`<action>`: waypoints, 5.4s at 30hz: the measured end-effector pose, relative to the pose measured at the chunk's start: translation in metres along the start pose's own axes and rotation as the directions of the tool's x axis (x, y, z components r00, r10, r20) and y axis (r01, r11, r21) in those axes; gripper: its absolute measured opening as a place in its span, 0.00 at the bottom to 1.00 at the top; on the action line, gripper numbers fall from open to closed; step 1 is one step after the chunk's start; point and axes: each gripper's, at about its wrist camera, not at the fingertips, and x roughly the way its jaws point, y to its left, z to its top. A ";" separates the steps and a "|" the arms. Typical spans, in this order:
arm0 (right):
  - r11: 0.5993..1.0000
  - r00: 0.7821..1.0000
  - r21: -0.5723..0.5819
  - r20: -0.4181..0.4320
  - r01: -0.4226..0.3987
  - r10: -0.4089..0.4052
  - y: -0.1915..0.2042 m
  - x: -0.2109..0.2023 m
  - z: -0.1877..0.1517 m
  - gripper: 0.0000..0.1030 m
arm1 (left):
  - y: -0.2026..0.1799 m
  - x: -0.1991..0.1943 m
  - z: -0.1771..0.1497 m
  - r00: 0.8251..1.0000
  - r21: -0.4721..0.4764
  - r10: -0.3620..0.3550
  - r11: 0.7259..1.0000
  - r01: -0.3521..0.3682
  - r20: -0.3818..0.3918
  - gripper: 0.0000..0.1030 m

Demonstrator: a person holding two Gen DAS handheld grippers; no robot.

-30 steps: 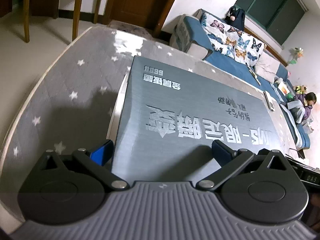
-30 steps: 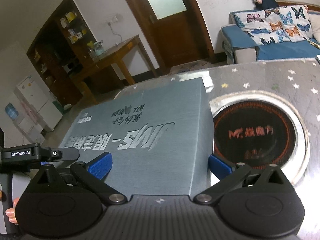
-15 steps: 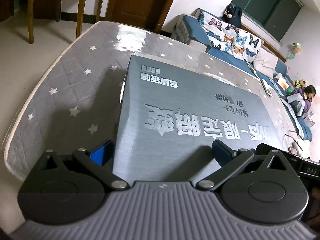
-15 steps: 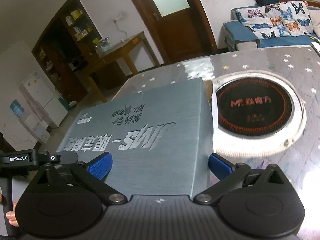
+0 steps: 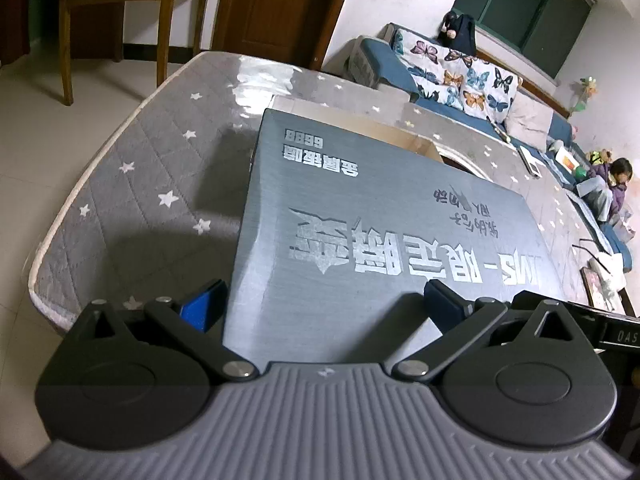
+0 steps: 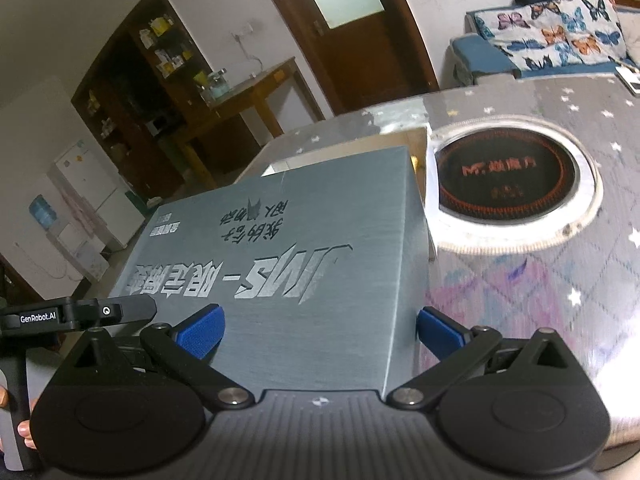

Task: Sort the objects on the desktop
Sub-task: 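Lift the grey lid with both grippers above the white box, then lower the grey lid with both grippers onto the white box opening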

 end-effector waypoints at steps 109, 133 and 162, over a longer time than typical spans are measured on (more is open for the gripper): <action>1.000 1.000 -0.001 0.006 0.018 -0.018 -0.027 0.069 0.119 1.00 | -0.006 0.095 0.131 0.999 -0.008 -0.007 1.000 0.006 -0.038 1.00; 0.999 0.996 0.033 -0.086 0.005 -0.002 -0.059 0.141 0.156 1.00 | 0.012 0.166 0.169 0.995 -0.008 0.009 1.000 -0.010 -0.102 1.00; 0.999 0.994 0.026 -0.107 0.027 -0.024 -0.052 0.148 0.153 1.00 | 0.042 0.179 0.166 0.989 -0.063 -0.047 0.997 0.039 -0.140 1.00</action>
